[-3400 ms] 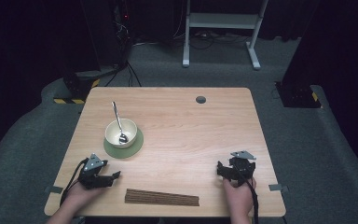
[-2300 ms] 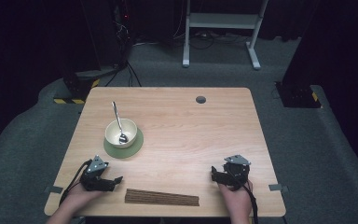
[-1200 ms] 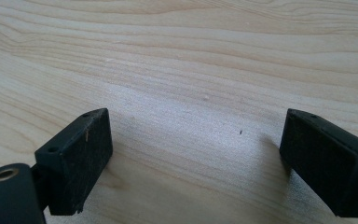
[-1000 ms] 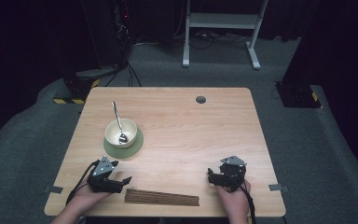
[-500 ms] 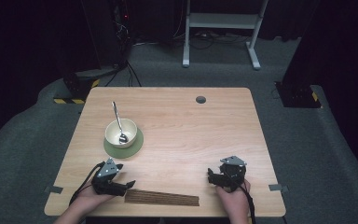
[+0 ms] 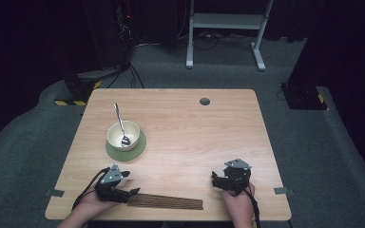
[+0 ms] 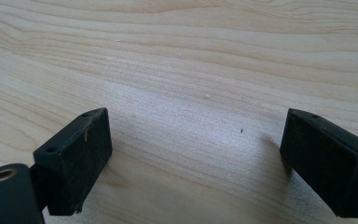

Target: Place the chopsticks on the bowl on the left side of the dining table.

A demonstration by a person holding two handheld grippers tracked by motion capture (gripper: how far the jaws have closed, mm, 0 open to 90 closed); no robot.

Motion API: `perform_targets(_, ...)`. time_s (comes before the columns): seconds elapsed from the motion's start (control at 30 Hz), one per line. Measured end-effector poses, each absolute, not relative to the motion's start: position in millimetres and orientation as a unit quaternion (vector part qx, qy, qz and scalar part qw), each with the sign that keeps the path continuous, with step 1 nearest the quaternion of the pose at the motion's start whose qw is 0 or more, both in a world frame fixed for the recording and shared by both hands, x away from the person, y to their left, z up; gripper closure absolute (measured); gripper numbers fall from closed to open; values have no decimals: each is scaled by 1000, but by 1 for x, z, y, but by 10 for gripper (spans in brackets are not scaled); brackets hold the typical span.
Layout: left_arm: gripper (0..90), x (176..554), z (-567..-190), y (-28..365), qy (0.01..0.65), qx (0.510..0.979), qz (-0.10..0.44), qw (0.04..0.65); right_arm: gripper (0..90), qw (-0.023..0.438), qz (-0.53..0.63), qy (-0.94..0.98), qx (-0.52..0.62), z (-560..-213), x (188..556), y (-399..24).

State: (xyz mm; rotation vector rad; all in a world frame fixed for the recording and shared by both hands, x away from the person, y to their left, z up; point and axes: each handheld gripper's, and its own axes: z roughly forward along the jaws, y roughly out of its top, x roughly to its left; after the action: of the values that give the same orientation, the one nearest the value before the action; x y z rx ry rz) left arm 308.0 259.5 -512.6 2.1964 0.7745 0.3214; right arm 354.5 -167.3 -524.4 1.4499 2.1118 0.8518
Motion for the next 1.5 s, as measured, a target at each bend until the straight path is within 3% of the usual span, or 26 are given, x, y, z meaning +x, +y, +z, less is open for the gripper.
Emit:
perform_targets(0.13, 301, 308, -516, 260, 298, 868, 104, 383, 84, 219, 308, 763, 525, -524, 355, -167)
perform_targets(0.93, 405, 307, -519, 257, 283, 872, 118, 381, 84, 218, 309, 764, 523, -524, 355, -167)
perform_targets(1.5, 662, 310, -521, 248, 253, 880, 118, 385, 84, 218, 309, 764, 523, -524, 355, -167)
